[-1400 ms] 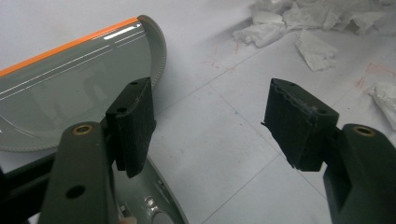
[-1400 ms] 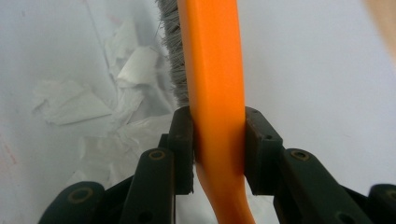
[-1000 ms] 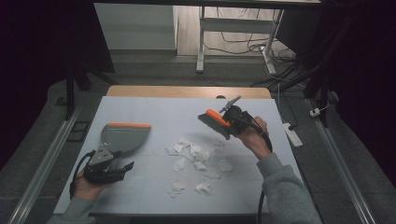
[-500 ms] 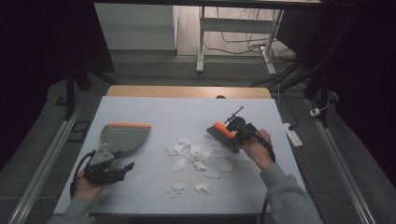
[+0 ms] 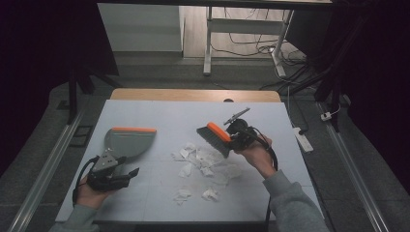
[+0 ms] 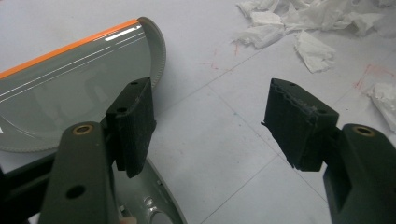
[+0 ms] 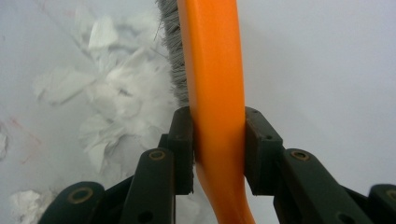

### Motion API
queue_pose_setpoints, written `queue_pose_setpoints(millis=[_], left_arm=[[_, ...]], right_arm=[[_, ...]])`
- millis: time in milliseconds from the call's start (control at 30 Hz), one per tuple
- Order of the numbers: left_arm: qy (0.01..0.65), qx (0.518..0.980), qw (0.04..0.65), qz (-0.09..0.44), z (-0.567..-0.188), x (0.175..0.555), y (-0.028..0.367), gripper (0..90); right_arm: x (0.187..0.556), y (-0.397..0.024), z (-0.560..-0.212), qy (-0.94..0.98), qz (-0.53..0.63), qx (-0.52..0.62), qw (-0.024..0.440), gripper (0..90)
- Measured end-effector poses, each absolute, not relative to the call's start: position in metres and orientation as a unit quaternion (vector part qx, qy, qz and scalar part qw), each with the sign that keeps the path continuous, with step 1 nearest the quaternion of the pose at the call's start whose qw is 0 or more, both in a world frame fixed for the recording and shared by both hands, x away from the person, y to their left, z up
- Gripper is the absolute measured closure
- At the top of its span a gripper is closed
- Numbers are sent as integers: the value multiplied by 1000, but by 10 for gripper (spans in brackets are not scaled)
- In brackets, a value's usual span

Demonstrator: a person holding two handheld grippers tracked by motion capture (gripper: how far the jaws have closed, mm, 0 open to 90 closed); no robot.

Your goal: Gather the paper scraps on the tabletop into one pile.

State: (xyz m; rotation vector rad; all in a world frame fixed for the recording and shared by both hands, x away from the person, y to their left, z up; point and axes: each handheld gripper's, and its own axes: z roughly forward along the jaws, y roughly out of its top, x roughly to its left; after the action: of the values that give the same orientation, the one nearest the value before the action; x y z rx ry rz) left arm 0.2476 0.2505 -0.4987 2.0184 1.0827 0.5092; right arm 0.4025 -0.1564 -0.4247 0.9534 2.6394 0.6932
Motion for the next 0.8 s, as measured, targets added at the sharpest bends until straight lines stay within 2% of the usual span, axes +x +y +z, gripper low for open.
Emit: queue_pose_setpoints(millis=[200, 367, 533, 800], left_arm=[[425, 793, 387, 202, -498, 247, 249, 340], [425, 793, 387, 202, -498, 247, 250, 340], [427, 791, 387, 203, -498, 248, 251, 340], [428, 791, 387, 204, -499, 247, 253, 341]], right_arm=[[397, -171, -403, 895, 268, 324, 149, 672], [389, -162, -395, 894, 290, 309, 144, 673], [389, -122, -403, 901, 307, 285, 114, 673], [401, -31, -431, 908, 329, 255, 41, 673]])
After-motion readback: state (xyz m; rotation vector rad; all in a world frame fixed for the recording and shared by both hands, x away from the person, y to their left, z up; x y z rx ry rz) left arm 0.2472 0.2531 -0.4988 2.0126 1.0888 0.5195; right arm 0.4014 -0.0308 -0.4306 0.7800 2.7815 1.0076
